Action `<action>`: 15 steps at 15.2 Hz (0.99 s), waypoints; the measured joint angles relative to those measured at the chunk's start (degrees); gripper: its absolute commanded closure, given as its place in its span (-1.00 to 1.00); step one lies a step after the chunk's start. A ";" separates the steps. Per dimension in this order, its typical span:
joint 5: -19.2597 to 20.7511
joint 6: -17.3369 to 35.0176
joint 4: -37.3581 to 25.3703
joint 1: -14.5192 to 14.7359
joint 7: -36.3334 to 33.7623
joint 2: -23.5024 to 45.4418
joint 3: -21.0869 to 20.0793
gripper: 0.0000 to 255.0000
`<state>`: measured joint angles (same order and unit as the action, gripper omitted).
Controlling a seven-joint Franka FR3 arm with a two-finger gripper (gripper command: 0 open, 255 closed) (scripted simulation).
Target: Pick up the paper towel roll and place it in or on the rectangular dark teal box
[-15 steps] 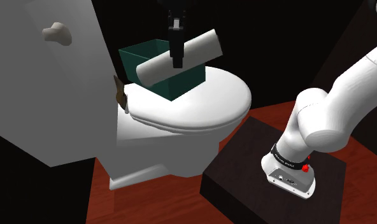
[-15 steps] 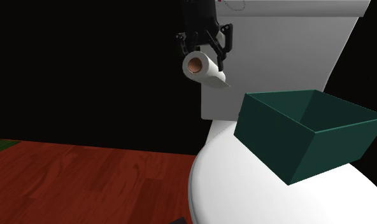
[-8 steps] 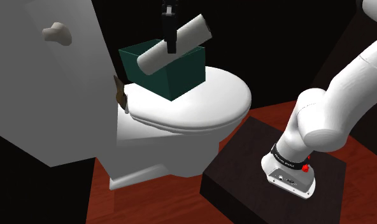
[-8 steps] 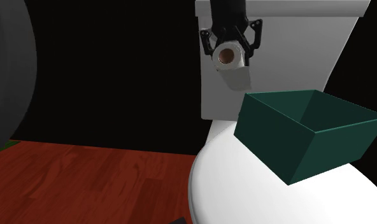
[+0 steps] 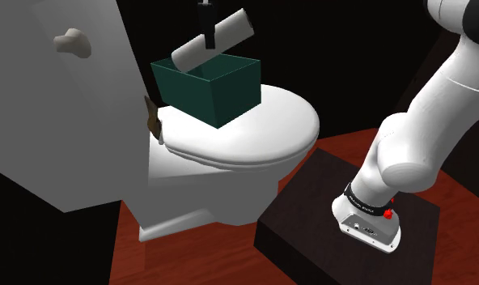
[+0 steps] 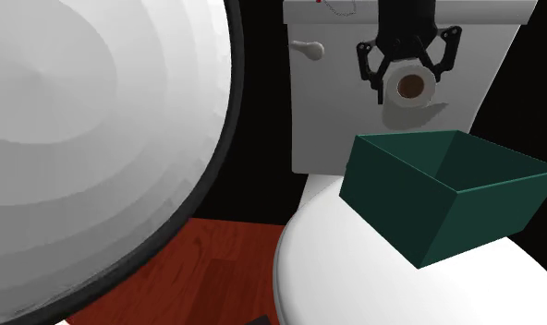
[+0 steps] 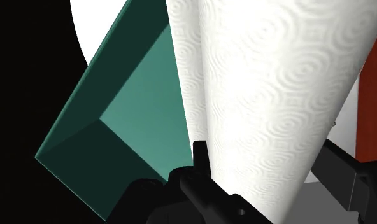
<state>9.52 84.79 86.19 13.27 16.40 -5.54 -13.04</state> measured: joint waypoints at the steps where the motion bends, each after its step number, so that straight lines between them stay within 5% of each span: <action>1: 0.27 -0.09 -1.45 -0.34 0.75 1.29 0.37 1.00; 8: 1.90 -1.92 -15.46 -3.37 7.76 12.43 3.53 1.00; 15: 1.36 3.73 -8.49 -4.36 8.24 10.90 4.15 1.00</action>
<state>10.88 88.51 77.70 8.91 24.65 5.36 -8.89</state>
